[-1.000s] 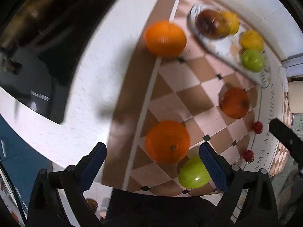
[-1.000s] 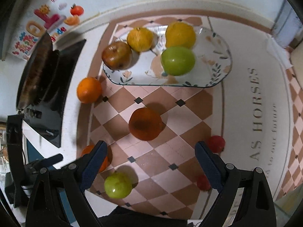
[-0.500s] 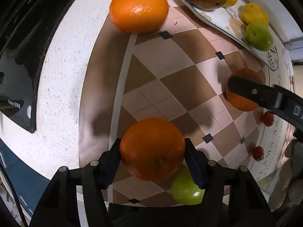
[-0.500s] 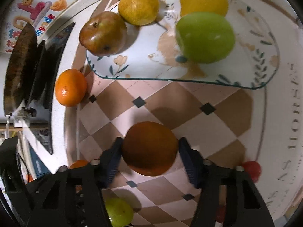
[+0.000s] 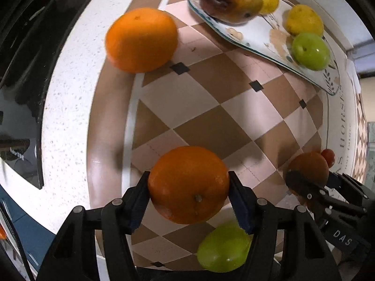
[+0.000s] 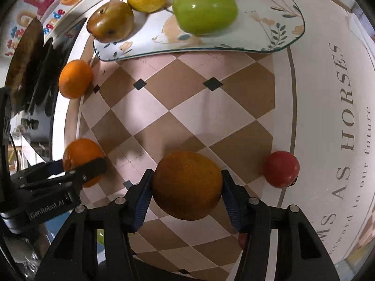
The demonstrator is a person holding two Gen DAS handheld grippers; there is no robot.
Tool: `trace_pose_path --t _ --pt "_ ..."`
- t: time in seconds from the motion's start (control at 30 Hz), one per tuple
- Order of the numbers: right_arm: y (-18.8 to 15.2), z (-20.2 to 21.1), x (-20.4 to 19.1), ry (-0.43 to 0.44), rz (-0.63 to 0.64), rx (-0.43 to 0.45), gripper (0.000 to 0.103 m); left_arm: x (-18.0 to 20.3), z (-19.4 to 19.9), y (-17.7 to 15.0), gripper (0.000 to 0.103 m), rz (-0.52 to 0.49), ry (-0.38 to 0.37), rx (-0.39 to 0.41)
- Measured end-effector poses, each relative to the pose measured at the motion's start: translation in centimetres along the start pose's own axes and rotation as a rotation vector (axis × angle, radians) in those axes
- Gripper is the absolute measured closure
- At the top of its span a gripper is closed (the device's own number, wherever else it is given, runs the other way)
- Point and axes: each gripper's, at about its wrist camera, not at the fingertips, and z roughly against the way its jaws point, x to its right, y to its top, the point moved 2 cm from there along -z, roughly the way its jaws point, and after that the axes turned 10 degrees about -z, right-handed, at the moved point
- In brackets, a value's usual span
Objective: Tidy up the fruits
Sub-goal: 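Place both oranges on the plate beside the other fruits and open both tools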
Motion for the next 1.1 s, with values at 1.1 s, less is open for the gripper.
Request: trace_pose_path --t 1.1 --pt "16.4 6.4 8.0 0.132 -0.303 0.128 0.014 6.4 4.6 19.3 0.018 -0.132 -0.009 0.074"
